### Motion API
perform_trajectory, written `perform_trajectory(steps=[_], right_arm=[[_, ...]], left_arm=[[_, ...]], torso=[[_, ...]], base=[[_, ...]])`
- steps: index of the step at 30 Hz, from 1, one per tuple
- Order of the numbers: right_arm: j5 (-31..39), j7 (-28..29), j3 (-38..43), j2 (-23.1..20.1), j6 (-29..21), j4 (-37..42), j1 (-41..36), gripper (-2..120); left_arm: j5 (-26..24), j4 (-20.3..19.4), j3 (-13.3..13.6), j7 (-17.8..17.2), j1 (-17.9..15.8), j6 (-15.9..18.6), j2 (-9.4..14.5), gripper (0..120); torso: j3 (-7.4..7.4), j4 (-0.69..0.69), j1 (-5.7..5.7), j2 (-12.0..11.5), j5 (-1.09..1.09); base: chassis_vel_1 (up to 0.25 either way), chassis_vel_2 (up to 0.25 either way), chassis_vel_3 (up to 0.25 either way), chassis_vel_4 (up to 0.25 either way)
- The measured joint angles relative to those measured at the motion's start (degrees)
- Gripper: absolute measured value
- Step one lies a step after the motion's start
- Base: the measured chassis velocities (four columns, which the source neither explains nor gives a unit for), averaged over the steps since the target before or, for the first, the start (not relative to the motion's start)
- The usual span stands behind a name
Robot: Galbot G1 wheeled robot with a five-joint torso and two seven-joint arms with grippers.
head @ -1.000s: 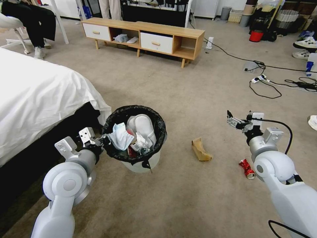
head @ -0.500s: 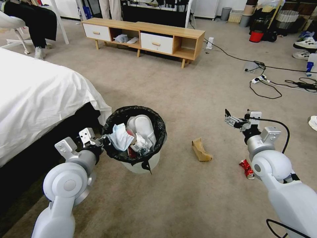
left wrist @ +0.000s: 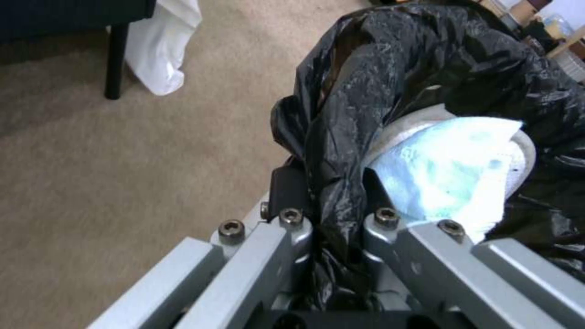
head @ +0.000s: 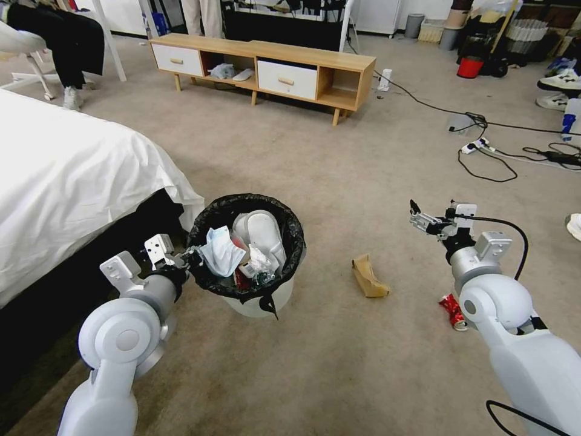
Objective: Pick up the trash bin and place the garbage on the floor into it.
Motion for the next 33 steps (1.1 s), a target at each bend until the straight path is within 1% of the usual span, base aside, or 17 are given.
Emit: perform_trajectory(steps=[3, 5, 6, 9, 11, 12, 13, 15, 16, 19, 20, 24, 25, 26, 33], right_arm=[[-0.2, 0.0, -0.1, 0.1, 0.1, -0.1, 0.0, 100], [-0.4, 0.0, -0.3, 0.2, 0.6, -0.2, 0.0, 100], [-0.6, 0.1, -0.4, 0.2, 0.8, -0.3, 0.0, 100], [-0.9, 0.2, -0.5, 0.3, 1.0, -0.5, 0.2, 100], [-1.0, 0.4, -0.6, 0.4, 1.2, -0.6, 0.6, 100], [-1.0, 0.4, -0.6, 0.4, 1.2, -0.6, 0.6, 100], [-1.2, 0.5, -0.8, 0.4, 1.6, -0.8, 0.8, 100], [-1.2, 0.5, -0.9, 0.5, 1.8, -0.9, 0.8, 100], [-1.2, 0.5, -0.9, 0.5, 1.8, -0.9, 0.9, 100], [-1.3, 0.5, -1.0, 0.5, 2.0, -1.0, 0.9, 100], [-1.2, 0.5, -1.1, 0.5, 2.1, -1.0, 0.9, 100], [-1.2, 0.5, -1.2, 0.6, 2.2, -1.1, 1.0, 100], [-1.2, 0.5, -1.3, 0.6, 2.2, -1.1, 1.0, 100], [-1.2, 0.5, -1.4, 0.6, 2.2, -1.2, 1.1, 100], [-1.1, 0.3, -1.9, 0.7, 2.2, -1.4, 1.4, 100]], left_arm=[[0.0, 0.0, 0.0, 0.0, 0.0, 0.0, 0.0, 4], [0.0, 0.0, 0.0, 0.0, 0.0, 0.0, 0.0, 4], [0.0, 0.0, 0.0, 0.0, 0.0, 0.0, 0.0, 4], [0.0, 0.0, 0.0, 0.0, 0.0, 0.0, 0.0, 4], [0.0, 0.0, 0.0, 0.0, 0.0, 0.0, 0.0, 4], [0.0, 0.0, 0.0, 0.0, 0.0, 0.0, 0.0, 4], [0.0, 0.0, 0.0, 0.0, 0.0, 0.0, 0.0, 4], [0.1, 0.0, 0.0, 0.0, 0.0, 0.0, 0.0, 4], [0.1, 0.0, 0.0, 0.0, 0.0, 0.0, 0.0, 4], [0.1, 0.0, 0.0, 0.0, 0.0, 0.0, -0.1, 4], [0.1, 0.0, 0.0, 0.0, 0.0, -0.1, -0.1, 4], [0.2, 0.0, 0.0, 0.0, 0.0, -0.1, 0.0, 4], [0.2, 0.0, 0.0, 0.0, 0.0, -0.1, 0.0, 4], [0.2, 0.0, 0.0, 0.0, 0.0, -0.1, 0.0, 4], [1.1, 0.1, 0.0, 0.3, 0.2, 0.3, 0.0, 4]], torso=[[0.01, 0.0, 0.0, 0.0, 0.02], [0.01, 0.02, 0.0, 0.0, -0.01], [0.01, -0.01, 0.01, 0.0, -0.01], [0.01, -0.01, 0.0, 0.0, 0.04], [0.01, 0.0, 0.01, 0.0, -0.03], [0.01, 0.0, 0.01, 0.0, -0.03], [0.01, 0.03, 0.0, 0.0, 0.04], [0.01, 0.02, 0.01, 0.0, 0.03], [0.02, 0.0, 0.01, 0.0, -0.01], [0.02, 0.0, 0.01, 0.0, 0.03], [0.05, 0.01, 0.02, 0.0, -0.02], [0.03, 0.02, 0.02, 0.0, 0.01], [0.03, 0.01, 0.02, 0.0, -0.01], [-0.01, -0.01, 0.01, 0.0, 0.01], [0.0, 0.0, 0.01, 0.0, 0.0]], base=[[-0.195, 0.173, 0.177, -0.19], [-0.23, 0.234, 0.246, -0.218], [-0.221, 0.214, 0.246, -0.218], [-0.244, 0.239, 0.261, -0.236], [-0.277, 0.264, 0.263, -0.275], [-0.277, 0.282, 0.251, -0.275], [-0.277, 0.282, 0.293, -0.29], [-0.279, 0.278, 0.257, -0.287], [-0.258, 0.277, 0.257, -0.238], [-0.201, 0.19, 0.131, -0.168], [-0.076, 0.144, 0.093, -0.076], [-0.038, 0.011, 0.013, -0.038], [0.047, -0.033, -0.048, 0.052], [0.072, -0.081, -0.048, 0.058], [0.021, -0.026, -0.017, 0.021]])
